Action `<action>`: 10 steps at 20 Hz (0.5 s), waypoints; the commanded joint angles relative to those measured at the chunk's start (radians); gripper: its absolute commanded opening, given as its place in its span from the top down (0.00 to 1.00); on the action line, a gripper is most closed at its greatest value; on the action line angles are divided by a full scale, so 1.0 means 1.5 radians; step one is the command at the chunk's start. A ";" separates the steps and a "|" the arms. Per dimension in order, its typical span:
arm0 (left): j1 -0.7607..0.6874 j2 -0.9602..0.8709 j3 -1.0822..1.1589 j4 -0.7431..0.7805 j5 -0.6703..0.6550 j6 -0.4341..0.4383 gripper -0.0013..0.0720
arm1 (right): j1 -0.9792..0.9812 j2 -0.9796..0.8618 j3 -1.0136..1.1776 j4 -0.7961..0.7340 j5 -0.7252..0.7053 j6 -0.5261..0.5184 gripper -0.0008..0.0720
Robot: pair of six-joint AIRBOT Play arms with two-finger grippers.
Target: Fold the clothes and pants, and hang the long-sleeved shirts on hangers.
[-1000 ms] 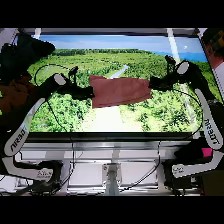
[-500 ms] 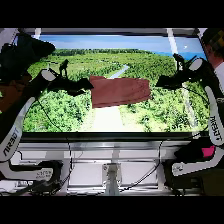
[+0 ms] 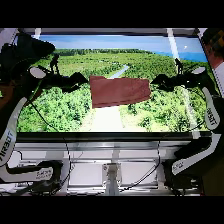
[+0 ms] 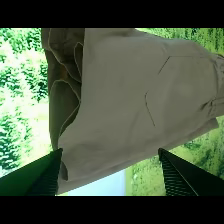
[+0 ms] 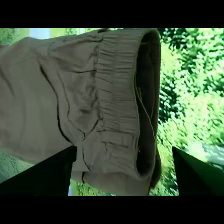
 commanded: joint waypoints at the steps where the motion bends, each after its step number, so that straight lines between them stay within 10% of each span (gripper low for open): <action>1: 0.002 0.001 0.000 -0.001 0.001 0.001 0.02 | 0.034 -0.040 0.005 -0.007 -0.034 0.030 0.06; 10: 0.002 0.001 0.000 -0.001 0.001 0.001 0.02 | 0.099 -0.085 0.016 -0.008 -0.018 0.050 0.22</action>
